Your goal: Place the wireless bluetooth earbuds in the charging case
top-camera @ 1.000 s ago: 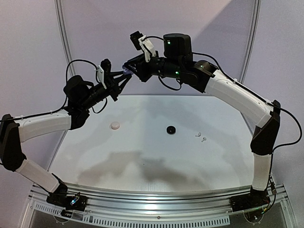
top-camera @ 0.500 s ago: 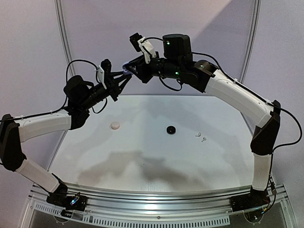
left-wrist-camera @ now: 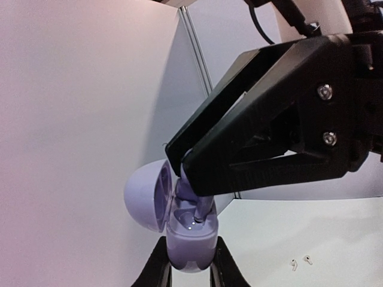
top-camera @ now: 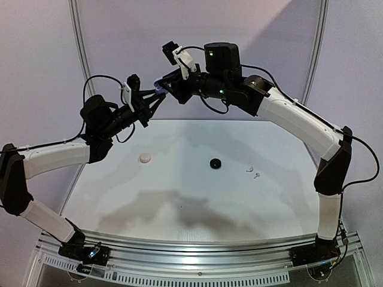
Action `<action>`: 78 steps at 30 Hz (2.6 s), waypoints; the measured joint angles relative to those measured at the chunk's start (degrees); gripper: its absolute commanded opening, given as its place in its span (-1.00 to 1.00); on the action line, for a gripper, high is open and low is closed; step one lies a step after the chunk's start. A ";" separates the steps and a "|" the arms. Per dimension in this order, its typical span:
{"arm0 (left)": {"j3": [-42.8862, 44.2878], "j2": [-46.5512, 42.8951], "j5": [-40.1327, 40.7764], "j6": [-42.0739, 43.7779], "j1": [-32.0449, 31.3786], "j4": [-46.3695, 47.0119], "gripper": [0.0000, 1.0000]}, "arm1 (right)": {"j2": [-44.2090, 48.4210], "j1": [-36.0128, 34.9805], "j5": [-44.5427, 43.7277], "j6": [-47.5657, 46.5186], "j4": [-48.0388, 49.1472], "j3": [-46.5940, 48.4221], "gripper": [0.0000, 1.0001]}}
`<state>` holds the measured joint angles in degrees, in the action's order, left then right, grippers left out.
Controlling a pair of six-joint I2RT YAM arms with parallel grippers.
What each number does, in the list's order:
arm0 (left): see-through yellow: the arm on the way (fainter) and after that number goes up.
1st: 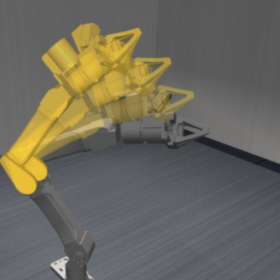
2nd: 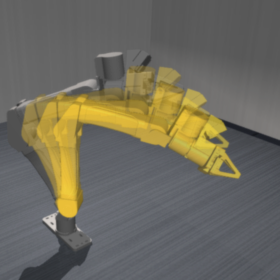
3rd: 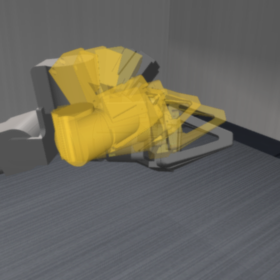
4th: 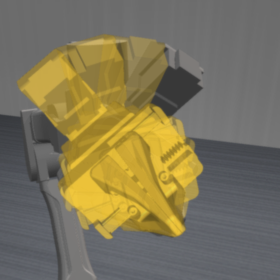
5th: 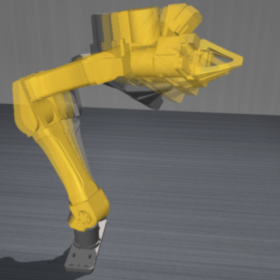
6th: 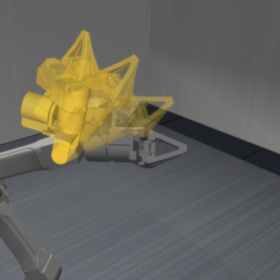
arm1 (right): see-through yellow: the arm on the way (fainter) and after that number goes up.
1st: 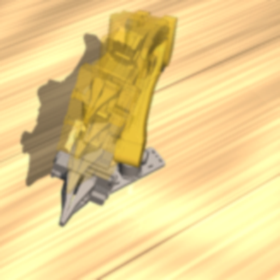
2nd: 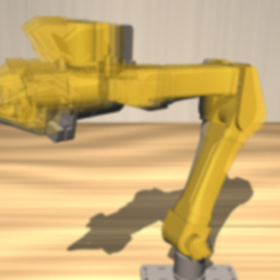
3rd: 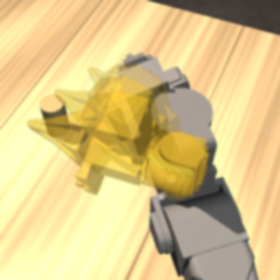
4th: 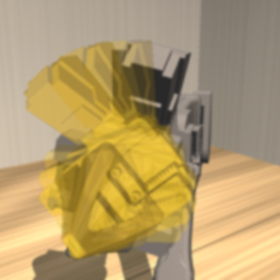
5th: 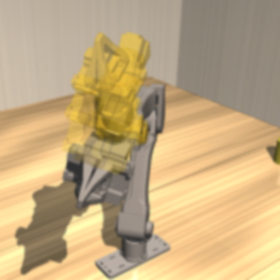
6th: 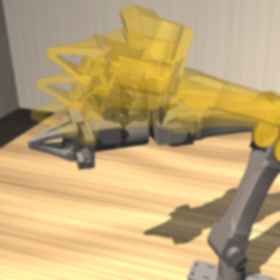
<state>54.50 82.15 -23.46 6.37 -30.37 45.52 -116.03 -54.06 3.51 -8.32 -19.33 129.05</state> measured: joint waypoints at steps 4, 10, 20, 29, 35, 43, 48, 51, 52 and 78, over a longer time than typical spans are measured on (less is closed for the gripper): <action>0.00 0.00 -0.04 -0.28 0.00 0.00 -1.00 | -0.57 0.00 0.04 -0.13 0.04 0.74 -0.61; 0.00 0.02 0.00 -0.59 0.04 -0.15 -1.00 | -1.81 -0.04 0.07 -0.85 0.22 2.08 -0.62; 0.00 0.11 0.04 -0.94 0.07 -0.42 -1.00 | -2.25 -0.31 -0.11 -3.21 -0.44 2.69 -0.57; -0.02 0.11 -0.22 -3.56 0.07 -0.57 -1.00 | -2.43 -0.37 -0.11 -4.94 -0.55 2.78 -0.55; -0.02 0.11 -0.33 -5.55 0.07 -0.94 -1.00 | -2.58 -0.52 0.02 -5.40 -0.74 2.93 -0.29; -0.02 0.11 -1.03 -8.83 0.07 -2.14 -1.00 | -2.56 -0.68 1.66 -4.28 -1.86 3.04 0.00; -0.90 0.04 -1.44 -7.17 0.17 -3.21 -1.00 | -1.38 -0.68 6.19 -2.10 -1.73 3.02 0.03; -2.60 -0.07 -1.40 -3.10 0.44 -3.85 -1.00 | 0.79 -0.61 9.09 0.17 -1.03 3.02 0.04; -3.39 -0.11 -1.53 -0.37 0.48 -3.85 -1.00 | 1.64 -0.46 10.05 1.11 -0.70 3.02 0.04; -10.69 -2.27 -7.34 46.60 -0.17 0.20 -1.00 | -0.22 2.64 14.19 12.04 -15.43 -1.42 -0.34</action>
<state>43.81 79.88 -30.81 52.97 -30.55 45.71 -116.25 -51.42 17.69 3.73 -34.76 127.63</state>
